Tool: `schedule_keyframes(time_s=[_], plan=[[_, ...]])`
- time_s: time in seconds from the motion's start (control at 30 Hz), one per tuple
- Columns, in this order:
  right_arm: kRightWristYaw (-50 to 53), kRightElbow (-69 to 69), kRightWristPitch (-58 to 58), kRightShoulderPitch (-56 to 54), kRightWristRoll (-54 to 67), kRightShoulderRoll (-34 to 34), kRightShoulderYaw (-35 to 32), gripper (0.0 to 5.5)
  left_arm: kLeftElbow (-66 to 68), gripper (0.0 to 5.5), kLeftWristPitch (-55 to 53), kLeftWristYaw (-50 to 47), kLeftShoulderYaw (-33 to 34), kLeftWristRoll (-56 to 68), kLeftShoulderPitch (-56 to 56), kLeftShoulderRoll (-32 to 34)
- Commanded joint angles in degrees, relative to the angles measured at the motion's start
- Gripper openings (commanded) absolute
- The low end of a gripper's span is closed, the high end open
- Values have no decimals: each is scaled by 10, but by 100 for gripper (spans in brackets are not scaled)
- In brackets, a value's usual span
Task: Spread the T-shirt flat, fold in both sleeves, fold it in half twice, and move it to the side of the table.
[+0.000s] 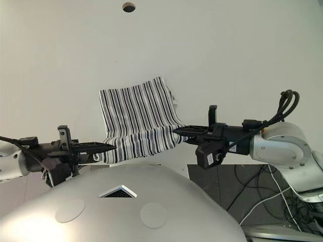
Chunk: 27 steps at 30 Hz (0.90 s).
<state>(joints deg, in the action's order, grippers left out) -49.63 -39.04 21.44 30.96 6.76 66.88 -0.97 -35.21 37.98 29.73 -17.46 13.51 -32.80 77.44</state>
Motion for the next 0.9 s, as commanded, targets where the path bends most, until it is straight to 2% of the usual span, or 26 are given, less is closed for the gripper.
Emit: schedule_keyframes(time_s=[0.03, 0.13, 0.23, 0.4, 0.57, 0.7, 0.73, 0.77, 0.8, 0.9], plan=[[-6, -8, -18, -24, -13, -18, -9, 22, 54, 16, -28, 7, 37, -59, 12, -52], [-7, 17, -36, -115, -51, -57, 46, 22, 108, 16, -37, -3, 43, -144, 47, -118], [-25, 67, -57, -207, -90, -101, 112, 22, 138, 16, -56, -7, 54, -166, 79, -169], [-41, 228, -71, -378, -139, -192, 190, 22, 211, 16, -75, -46, 89, -216, 135, -248], [-55, 366, -45, -462, -170, -250, 242, 22, 239, 16, -83, -49, 108, -239, 149, -281], [-64, 429, -28, -492, -177, -273, 257, 22, 292, 16, -75, -58, 81, -325, 169, -296], [-66, 445, -24, -499, -180, -278, 262, 22, 311, 48, -70, -71, 70, -371, 176, -298], [-66, 461, -19, -504, -183, -283, 266, 22, 328, 55, -67, -73, 61, -394, 183, -301], [-65, 479, -11, -510, -193, -286, 272, 59, 342, 77, -66, -75, 54, -407, 191, -306], [-60, 514, 6, -514, -203, -293, 274, 110, 375, 129, -62, -76, 43, -415, 217, -322]])
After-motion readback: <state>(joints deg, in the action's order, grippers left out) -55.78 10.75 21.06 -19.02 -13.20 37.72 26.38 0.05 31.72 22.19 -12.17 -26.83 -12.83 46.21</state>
